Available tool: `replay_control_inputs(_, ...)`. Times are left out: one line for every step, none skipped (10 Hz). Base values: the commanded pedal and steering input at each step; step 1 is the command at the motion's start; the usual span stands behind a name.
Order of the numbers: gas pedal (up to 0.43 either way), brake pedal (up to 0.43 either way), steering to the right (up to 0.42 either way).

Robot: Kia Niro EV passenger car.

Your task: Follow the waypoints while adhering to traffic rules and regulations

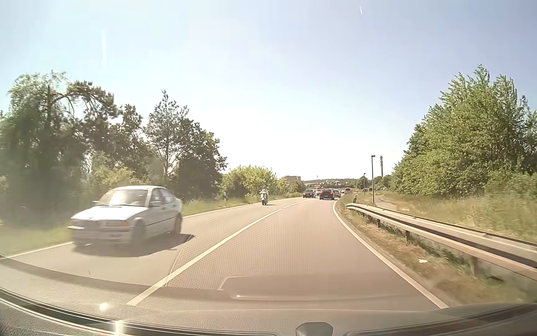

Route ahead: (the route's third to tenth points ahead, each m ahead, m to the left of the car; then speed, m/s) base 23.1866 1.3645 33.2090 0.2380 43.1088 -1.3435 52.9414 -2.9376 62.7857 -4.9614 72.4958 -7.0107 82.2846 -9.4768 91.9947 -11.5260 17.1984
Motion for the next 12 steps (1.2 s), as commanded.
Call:
replay_control_inputs(0.028, 0.030, 0.020)
replay_control_inputs(0.028, 0.030, 0.020)
replay_control_inputs(0.028, 0.030, 0.020)
replay_control_inputs(0.028, 0.030, 0.020)
replay_control_inputs(0.020, 0.030, 0.020)
replay_control_inputs(0.000, 0.030, 0.020)
replay_control_inputs(0.000, 0.030, 0.020)
replay_control_inputs(0.000, 0.030, 0.020)
replay_control_inputs(0.000, 0.030, 0.020)
replay_control_inputs(0.000, 0.030, 0.019)
replay_control_inputs(0.000, 0.030, 0.018)
replay_control_inputs(0.000, 0.030, 0.018)
